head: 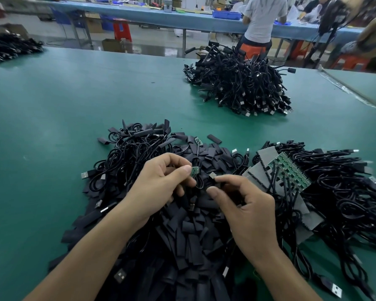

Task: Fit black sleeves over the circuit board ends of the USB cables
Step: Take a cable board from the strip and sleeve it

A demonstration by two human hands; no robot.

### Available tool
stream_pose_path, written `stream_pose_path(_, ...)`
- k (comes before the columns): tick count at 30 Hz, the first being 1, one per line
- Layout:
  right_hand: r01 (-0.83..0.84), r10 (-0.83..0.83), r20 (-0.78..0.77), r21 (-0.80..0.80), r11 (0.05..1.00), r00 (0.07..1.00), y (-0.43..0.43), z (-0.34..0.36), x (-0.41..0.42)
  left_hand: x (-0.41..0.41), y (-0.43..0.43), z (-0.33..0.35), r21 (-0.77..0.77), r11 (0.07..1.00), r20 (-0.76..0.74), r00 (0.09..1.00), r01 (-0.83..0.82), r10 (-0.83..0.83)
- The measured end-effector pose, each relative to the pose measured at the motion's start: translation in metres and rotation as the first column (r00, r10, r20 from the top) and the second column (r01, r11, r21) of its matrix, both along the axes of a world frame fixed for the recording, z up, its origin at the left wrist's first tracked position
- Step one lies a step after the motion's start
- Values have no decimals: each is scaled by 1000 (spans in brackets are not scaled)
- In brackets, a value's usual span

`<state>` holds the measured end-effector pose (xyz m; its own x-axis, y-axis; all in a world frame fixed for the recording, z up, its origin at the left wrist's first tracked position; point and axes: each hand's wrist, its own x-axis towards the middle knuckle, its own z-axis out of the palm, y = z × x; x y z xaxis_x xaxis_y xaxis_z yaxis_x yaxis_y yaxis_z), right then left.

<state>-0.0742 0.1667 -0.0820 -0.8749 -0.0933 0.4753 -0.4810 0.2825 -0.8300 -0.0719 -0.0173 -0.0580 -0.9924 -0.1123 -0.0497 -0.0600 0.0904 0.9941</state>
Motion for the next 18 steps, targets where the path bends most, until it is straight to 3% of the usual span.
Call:
stream_pose_path(3,-46,50,45,-78,996,998,1,0,1,0,0,2,59,997,-8,999,51,-51)
stream_pose_path(11,-139,146,93,-81,987,985,1,1,1,4,4,5,108,989,-13,995,101,-100)
stream_pose_path(18,-140,147,119,-63,988,982,1,2,1,5,6,2,11,994,1,994,108,-108)
